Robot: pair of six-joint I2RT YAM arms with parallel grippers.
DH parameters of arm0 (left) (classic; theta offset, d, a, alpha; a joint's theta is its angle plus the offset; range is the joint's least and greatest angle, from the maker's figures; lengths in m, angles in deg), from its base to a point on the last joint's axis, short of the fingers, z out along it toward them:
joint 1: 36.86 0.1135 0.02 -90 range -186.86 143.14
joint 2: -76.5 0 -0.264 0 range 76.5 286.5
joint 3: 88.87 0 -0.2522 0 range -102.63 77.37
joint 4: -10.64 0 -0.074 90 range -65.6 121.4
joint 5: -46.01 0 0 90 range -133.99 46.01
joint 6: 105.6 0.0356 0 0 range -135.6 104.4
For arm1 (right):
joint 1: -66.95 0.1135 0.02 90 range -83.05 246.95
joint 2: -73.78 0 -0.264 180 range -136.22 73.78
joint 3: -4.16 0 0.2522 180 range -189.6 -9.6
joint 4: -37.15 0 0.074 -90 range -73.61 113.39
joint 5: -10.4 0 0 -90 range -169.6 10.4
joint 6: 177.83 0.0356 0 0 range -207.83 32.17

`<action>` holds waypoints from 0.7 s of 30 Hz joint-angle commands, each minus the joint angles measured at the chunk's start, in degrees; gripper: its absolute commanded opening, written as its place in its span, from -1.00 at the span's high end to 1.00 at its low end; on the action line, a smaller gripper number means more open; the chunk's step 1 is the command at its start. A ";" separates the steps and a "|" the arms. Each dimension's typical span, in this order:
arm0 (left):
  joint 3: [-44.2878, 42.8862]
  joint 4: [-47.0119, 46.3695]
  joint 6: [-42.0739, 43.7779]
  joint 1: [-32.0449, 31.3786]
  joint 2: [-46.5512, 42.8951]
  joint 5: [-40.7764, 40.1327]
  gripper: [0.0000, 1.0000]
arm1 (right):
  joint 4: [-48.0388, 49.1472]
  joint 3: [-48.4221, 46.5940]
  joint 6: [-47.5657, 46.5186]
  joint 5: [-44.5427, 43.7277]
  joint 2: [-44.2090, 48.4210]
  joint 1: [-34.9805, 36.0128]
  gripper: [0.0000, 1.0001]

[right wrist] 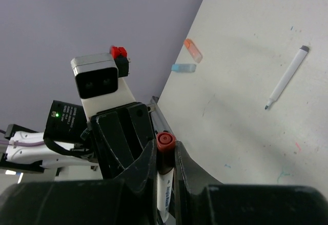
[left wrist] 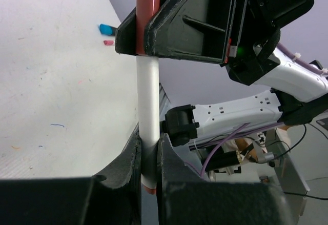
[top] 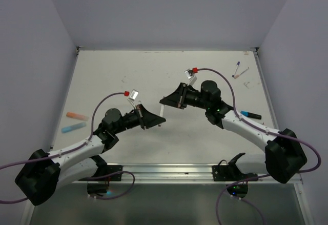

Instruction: Open the pen caps

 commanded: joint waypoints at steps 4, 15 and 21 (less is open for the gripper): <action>2.42 -5.79 -2.73 -3.47 -1.16 14.05 1.00 | 17.44 -3.34 5.80 -12.18 -6.29 -4.13 1.00; 0.25 11.81 5.08 -3.47 -4.85 8.88 1.00 | 9.09 -12.28 6.99 -12.97 -7.61 -5.80 1.00; -11.61 44.50 19.07 -2.86 -7.04 -10.35 1.00 | -23.34 -20.57 -8.03 -13.58 -6.64 -5.89 1.00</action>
